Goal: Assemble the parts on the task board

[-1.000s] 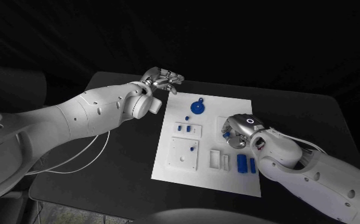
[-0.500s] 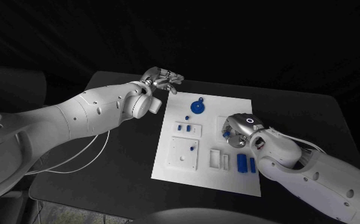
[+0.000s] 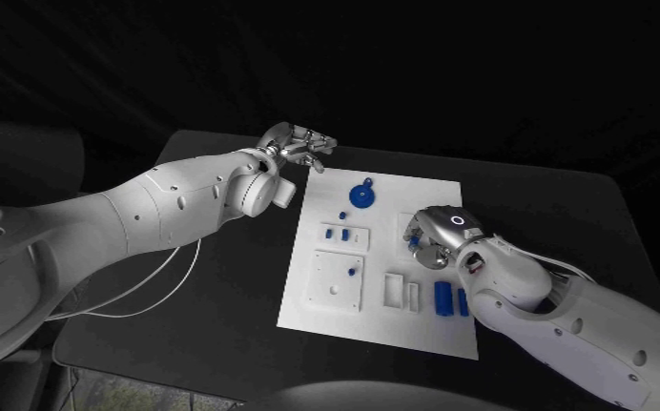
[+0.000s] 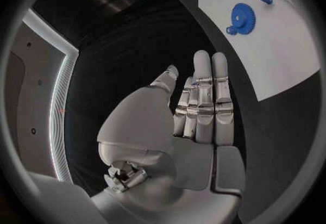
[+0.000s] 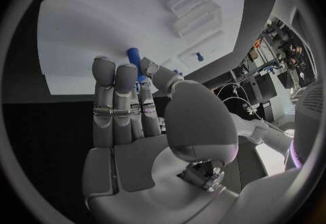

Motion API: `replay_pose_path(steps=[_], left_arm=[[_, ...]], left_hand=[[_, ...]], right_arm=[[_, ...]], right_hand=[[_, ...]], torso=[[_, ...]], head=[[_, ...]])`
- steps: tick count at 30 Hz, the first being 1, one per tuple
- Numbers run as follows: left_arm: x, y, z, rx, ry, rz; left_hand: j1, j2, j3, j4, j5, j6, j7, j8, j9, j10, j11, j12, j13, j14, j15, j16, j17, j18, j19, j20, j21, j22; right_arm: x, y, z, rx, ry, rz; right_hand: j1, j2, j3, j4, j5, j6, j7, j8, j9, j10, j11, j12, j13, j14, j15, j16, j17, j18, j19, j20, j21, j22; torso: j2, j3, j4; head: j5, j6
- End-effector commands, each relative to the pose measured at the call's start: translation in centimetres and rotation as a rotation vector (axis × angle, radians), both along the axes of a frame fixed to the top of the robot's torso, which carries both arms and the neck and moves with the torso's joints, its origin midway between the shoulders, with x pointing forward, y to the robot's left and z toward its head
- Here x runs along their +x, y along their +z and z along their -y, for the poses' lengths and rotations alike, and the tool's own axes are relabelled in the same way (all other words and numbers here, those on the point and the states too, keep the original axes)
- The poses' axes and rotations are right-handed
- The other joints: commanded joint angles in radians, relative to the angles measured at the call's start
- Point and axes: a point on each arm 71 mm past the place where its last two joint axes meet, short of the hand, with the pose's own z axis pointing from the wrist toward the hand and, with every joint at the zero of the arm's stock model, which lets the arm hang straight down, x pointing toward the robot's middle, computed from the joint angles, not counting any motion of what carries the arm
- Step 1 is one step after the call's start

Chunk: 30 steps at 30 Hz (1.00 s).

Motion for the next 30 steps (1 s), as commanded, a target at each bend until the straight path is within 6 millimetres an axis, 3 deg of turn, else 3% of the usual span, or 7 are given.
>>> replay_pose_path(steps=[1, 17, 30], left_arm=[[0.0, 0.0, 0.2, -0.011, -0.014, -0.001], [0.1, 0.0, 0.1, -0.009, -0.009, 0.000], [0.3, 0.0, 0.3, -0.007, -0.005, 0.002]], left_hand=[[0.002, 0.010, 0.000, 0.003, -0.002, -0.005, -0.001, 0.000, -0.001, -0.006, -0.002, -0.002, 0.002, -0.004, 0.003, 0.000, -0.001, -0.007, -0.001, 0.003, -0.001, -0.001], [0.003, 0.009, -0.001, 0.004, -0.003, -0.005, -0.001, 0.001, -0.001, -0.006, -0.002, -0.002, 0.002, -0.004, 0.003, 0.000, -0.001, -0.007, -0.001, 0.003, -0.001, -0.002], [0.007, 0.008, -0.001, 0.004, -0.002, -0.006, -0.001, 0.001, -0.001, -0.006, -0.002, -0.002, 0.002, -0.003, 0.003, 0.000, -0.001, -0.007, -0.001, 0.003, -0.001, -0.004]], right_arm=[[-0.1, 0.6, -0.3, 0.013, 0.008, 0.048], [-1.0, 3.9, -0.9, 0.047, 0.040, 0.023], [-2.4, 4.9, -5.1, 0.125, 0.138, 0.020]], right_hand=[[0.006, 0.013, -0.006, 0.001, -0.001, 0.008, 0.000, 0.004, 0.002, 0.065, -0.054, 0.003, 0.004, 0.000, -0.005, -0.004, 0.001, 0.007, 0.029, -0.009, 0.005, 0.002], [0.003, 0.012, -0.012, -0.003, -0.001, 0.010, 0.000, 0.004, 0.002, 0.067, -0.055, 0.002, 0.004, 0.001, -0.007, -0.011, 0.005, 0.005, 0.029, -0.011, 0.000, 0.015], [0.003, 0.013, -0.012, -0.009, -0.001, 0.009, 0.000, 0.004, 0.002, 0.067, -0.054, 0.002, 0.004, 0.001, -0.008, -0.015, 0.009, 0.005, 0.029, -0.012, -0.007, 0.022]], torso=[[0.000, -0.0002, 0.0001], [-0.001, -0.0015, -0.0008], [-0.001, -0.0033, -0.0002]], head=[[0.001, 0.000], [0.004, 0.003], [0.014, 0.006]])
